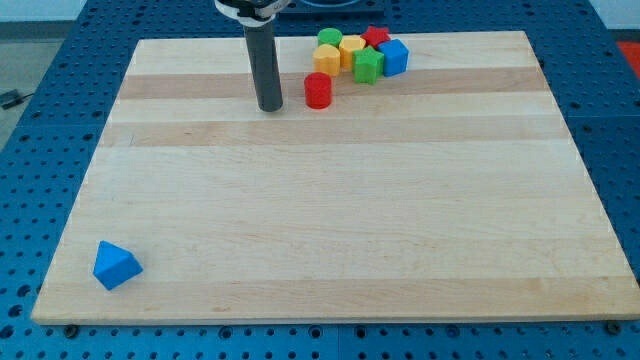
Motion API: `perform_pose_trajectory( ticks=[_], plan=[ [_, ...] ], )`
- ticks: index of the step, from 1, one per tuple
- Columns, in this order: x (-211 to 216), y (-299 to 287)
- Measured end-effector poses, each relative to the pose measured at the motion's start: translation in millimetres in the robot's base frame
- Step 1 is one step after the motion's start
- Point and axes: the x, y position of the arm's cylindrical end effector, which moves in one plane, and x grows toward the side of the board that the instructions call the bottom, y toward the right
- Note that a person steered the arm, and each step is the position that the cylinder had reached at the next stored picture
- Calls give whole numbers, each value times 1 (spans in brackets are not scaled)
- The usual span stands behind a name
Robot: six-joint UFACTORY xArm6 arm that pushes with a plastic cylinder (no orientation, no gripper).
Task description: Push the red circle into the green star
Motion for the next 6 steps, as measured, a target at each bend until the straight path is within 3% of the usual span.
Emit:
perform_pose_trajectory(
  ticks=[3,6],
  plan=[
    [-6,71],
    [12,96]
  ],
)
